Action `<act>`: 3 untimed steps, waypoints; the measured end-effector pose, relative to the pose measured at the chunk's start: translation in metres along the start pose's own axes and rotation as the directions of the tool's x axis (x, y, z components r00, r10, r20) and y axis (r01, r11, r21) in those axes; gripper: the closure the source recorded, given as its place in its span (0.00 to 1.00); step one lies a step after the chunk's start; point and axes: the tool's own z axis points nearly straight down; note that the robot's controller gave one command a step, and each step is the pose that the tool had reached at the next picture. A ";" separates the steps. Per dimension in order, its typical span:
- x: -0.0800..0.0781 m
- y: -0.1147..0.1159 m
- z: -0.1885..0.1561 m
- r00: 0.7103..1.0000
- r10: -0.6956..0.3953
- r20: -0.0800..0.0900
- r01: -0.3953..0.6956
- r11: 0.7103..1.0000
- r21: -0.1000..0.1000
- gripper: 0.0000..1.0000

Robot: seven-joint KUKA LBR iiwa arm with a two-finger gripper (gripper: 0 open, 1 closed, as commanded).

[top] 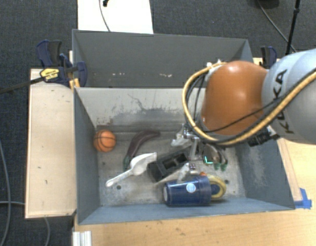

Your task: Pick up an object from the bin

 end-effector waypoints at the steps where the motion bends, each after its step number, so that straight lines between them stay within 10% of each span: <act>1: -0.014 -0.002 0.030 0.998 -0.056 0.008 0.056 0.998 0.000 0.00; 2: -0.035 0.003 0.090 0.972 -0.236 0.008 0.236 0.972 0.001 0.00; 3: -0.059 0.024 0.141 0.911 -0.413 0.001 0.413 0.911 0.003 1.00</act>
Offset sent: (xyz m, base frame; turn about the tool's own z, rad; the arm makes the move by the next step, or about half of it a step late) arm 0.0528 0.0091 -0.1436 -0.3804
